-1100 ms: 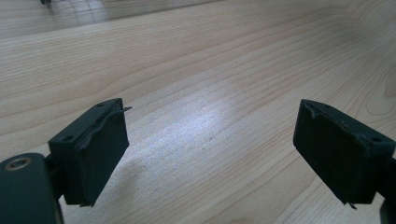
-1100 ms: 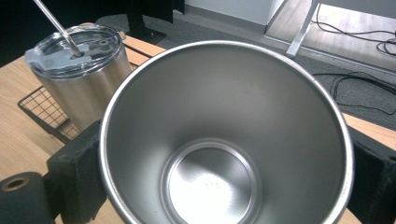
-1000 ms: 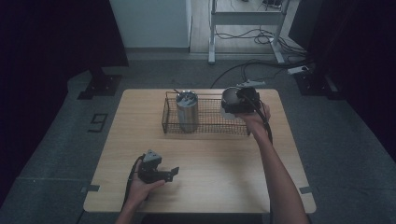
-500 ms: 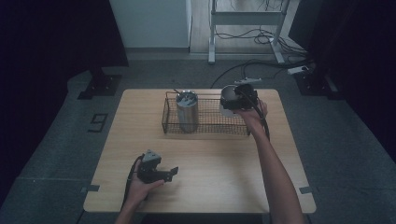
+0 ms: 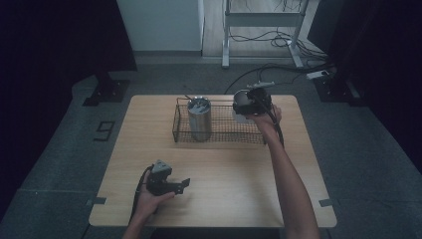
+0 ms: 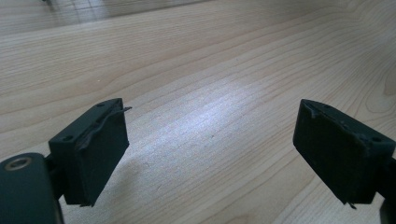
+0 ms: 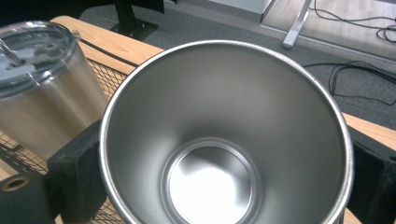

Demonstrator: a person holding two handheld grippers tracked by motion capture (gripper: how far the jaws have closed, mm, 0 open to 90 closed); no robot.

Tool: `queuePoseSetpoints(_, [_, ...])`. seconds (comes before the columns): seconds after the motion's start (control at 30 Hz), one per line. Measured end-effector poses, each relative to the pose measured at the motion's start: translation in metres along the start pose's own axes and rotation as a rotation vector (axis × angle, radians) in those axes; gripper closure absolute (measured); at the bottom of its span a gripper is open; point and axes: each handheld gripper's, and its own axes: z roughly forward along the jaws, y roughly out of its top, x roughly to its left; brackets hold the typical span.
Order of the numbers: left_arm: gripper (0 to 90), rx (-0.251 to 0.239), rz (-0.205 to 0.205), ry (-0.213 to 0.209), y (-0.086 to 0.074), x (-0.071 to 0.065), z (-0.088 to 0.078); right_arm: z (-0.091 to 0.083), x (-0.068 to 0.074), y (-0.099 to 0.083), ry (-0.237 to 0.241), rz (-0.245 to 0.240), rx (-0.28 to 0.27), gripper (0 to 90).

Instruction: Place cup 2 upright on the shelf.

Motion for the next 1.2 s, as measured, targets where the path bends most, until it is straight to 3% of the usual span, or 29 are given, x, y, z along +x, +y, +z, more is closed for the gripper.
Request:
queuePoseSetpoints(0.13, [14.0, -0.005, -0.006, 0.008, 0.0, 0.0, 0.0, 0.005, 0.0, -0.001, 0.0, 0.004, 0.008, 6.5])
queuePoseSetpoints(1.2, [13.9, 0.01, -0.014, 0.016, -0.001, 0.0, 0.003, 0.04, -0.006, -0.025, -0.009, 0.004, 0.083, 6.4])
